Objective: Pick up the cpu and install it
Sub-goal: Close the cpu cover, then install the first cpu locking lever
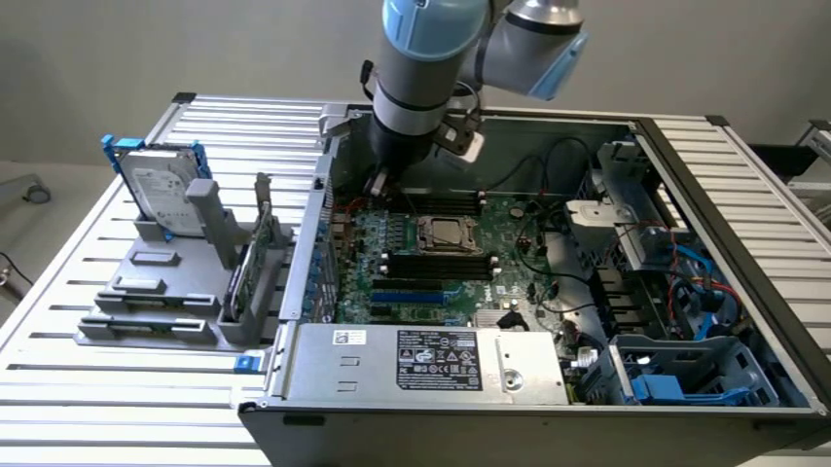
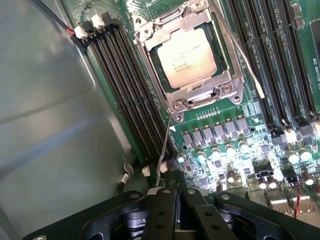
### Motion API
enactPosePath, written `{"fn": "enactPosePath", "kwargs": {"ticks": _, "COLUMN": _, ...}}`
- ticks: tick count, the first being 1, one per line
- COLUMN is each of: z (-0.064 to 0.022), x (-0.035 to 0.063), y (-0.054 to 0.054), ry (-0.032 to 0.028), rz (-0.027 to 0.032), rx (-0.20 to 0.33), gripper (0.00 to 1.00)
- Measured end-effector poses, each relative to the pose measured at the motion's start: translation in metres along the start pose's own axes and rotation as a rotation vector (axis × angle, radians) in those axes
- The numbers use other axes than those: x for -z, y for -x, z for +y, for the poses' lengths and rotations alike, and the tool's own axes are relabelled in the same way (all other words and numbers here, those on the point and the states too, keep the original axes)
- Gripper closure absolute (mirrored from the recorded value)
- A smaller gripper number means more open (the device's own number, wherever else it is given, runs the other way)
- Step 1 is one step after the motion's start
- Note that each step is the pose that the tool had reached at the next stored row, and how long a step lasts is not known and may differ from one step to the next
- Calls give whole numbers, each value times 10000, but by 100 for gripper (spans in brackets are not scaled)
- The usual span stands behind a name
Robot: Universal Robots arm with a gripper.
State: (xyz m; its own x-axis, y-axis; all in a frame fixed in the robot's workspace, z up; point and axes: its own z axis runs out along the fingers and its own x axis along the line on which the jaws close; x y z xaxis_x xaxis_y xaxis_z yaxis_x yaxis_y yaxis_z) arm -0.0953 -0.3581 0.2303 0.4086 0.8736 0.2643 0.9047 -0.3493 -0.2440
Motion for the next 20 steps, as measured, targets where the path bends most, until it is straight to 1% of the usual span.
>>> {"fn": "enactPosePath", "kwargs": {"ticks": 2, "z": -36, "x": -2, "y": 15, "ry": 5, "rz": 46, "rx": -46, "gripper": 89}}
{"fn": "enactPosePath", "kwargs": {"ticks": 3, "z": -48, "x": -3, "y": 20, "ry": 19, "rz": 66, "rx": -61, "gripper": 89}}
{"fn": "enactPosePath", "kwargs": {"ticks": 5, "z": -65, "x": -7, "y": 21, "ry": 77, "rz": 105, "rx": -68, "gripper": 89}}
{"fn": "enactPosePath", "kwargs": {"ticks": 7, "z": -72, "x": -11, "y": 13, "ry": 164, "rz": 144, "rx": -53, "gripper": 89}}
{"fn": "enactPosePath", "kwargs": {"ticks": 11, "z": -78, "x": -17, "y": -2, "ry": 377, "rz": 238, "rx": -19, "gripper": 89}}
{"fn": "enactPosePath", "kwargs": {"ticks": 20, "z": -95, "x": -33, "y": -44, "ry": 927, "rz": 472, "rx": 101, "gripper": 89}}
